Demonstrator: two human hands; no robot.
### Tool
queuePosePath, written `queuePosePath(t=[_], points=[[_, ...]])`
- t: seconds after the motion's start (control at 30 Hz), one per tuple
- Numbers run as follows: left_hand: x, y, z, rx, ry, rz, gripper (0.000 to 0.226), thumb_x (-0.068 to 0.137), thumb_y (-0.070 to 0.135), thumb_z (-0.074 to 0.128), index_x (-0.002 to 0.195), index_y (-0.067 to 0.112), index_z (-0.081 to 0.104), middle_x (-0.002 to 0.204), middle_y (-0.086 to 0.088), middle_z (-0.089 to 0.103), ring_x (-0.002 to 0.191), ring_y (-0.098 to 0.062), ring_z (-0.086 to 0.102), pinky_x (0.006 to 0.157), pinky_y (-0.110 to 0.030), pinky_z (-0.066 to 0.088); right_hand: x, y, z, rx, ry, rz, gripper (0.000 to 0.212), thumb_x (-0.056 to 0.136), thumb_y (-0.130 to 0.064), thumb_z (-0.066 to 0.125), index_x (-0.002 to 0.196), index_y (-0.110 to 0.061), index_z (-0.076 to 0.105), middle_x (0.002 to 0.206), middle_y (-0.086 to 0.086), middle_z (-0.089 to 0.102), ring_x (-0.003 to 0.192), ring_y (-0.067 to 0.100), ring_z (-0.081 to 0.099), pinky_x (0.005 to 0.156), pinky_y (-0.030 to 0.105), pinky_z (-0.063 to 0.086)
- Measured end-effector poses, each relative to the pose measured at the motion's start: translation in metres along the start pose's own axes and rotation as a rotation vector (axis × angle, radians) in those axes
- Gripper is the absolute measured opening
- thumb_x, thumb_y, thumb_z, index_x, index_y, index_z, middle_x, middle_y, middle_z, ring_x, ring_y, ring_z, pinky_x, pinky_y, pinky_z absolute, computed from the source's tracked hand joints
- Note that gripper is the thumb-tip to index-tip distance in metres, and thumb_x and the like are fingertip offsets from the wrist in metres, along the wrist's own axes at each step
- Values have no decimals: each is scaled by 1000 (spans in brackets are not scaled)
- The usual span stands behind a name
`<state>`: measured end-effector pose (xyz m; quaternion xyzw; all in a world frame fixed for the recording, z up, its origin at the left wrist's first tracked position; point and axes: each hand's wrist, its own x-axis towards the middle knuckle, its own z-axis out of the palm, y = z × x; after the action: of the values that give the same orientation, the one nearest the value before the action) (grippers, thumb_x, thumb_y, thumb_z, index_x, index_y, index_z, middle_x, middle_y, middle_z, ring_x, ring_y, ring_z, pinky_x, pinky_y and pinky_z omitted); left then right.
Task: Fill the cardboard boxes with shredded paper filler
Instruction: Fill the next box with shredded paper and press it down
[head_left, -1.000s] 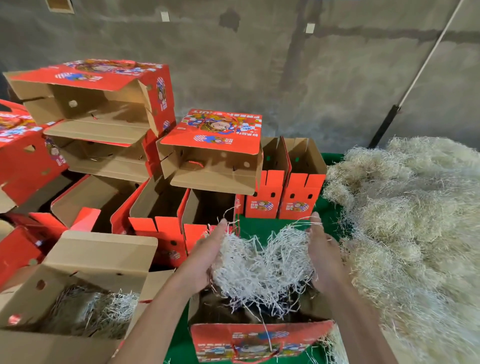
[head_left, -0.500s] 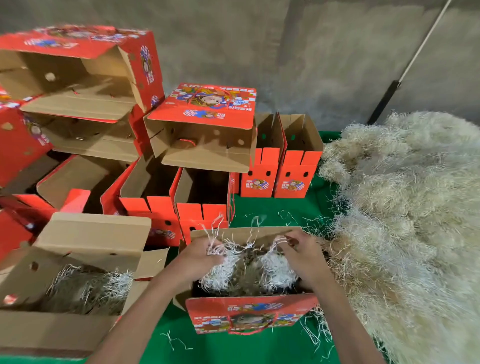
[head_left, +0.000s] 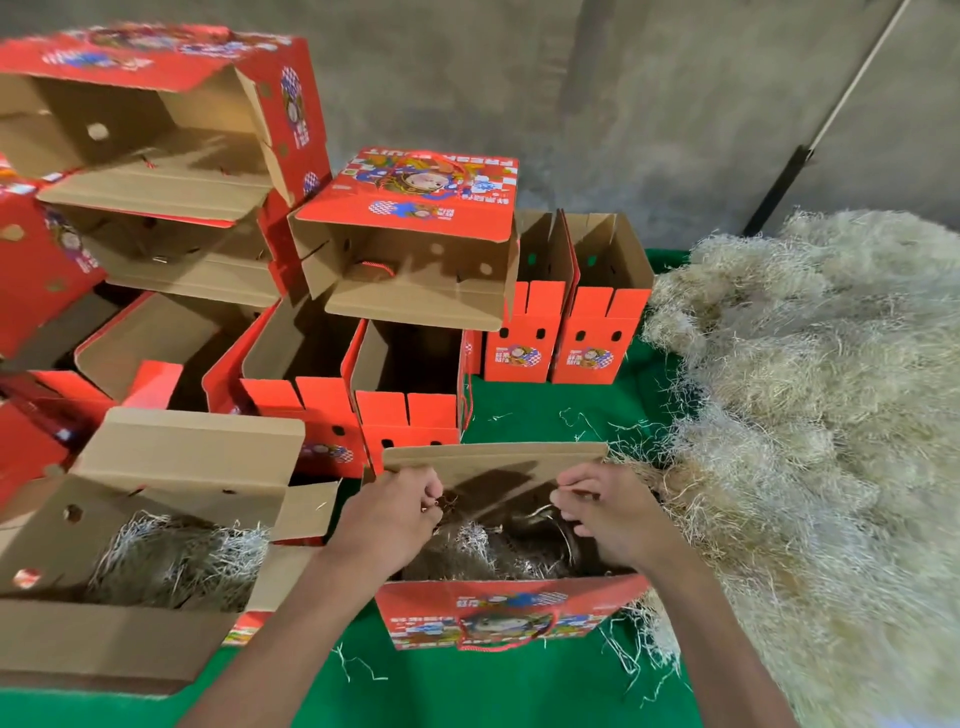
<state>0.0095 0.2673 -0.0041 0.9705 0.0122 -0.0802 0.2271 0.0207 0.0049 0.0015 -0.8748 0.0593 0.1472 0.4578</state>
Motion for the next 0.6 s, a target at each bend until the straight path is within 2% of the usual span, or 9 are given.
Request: queuePosePath(t=[0.07,0.1,0.17,0.23,0.3,0.33,0.47,0.53,0.6], points=[[-3,6,-4,78,13,12,15,93,39,65,107,39,58,109,18,67,98,-8,64,84,-30,51,0,-3,0,-44,-26,-32,20,93,-21,71,112,-16,69,110,-3,70,101,16,69,89,36,58],[-4,8,-6,99,-8,26,19,92,40,65,110,40,57,110,18,66,99,-9,64,83,-31,51,0,-6,0,-103,-70,-55,20,93,-21,70,112,-17,69,110,-5,70,104,13,68,86,26,56],[-1,16,-11,75,-154,54,25,91,40,67,114,39,57,112,15,64,98,-11,63,84,-32,50,3,-14,3,-228,-200,-70,24,94,-21,68,118,-21,67,115,-5,68,100,10,65,73,13,45],[8,27,-11,43,-386,77,23,91,31,68,113,29,60,106,8,64,91,-15,63,77,-32,50,12,-24,12,-331,-333,-60,26,95,-16,65,121,-21,65,118,1,65,87,11,63,67,19,45],[25,39,0,171,-575,118,16,94,22,63,108,16,59,93,0,61,78,-17,59,63,-30,46,26,-30,28,-488,-414,-79,21,94,-10,60,110,-21,65,108,6,68,88,20,64,71,30,52],[34,44,8,257,-637,130,17,94,19,60,110,12,59,91,-2,59,77,-19,57,63,-30,46,32,-32,37,-560,-437,-86,19,93,-8,57,105,-20,64,102,8,69,90,24,65,73,32,52],[56,43,45,616,-794,144,40,96,17,54,135,8,55,124,-12,61,106,-32,60,90,-40,52,48,-22,68,-736,-509,-78,33,92,-16,65,125,-17,61,114,12,68,102,32,64,93,42,52],[60,28,64,790,-868,113,53,101,11,44,151,0,33,151,-20,40,131,-38,48,101,-43,46,52,-7,76,-848,-575,-45,35,97,-18,62,131,-13,58,125,14,65,109,31,61,98,40,48],[57,11,78,851,-920,79,57,103,7,37,155,-5,15,161,-24,21,142,-40,34,110,-46,38,51,12,81,-928,-584,-11,34,101,-11,55,135,-10,52,129,16,60,107,27,59,93,34,45]])
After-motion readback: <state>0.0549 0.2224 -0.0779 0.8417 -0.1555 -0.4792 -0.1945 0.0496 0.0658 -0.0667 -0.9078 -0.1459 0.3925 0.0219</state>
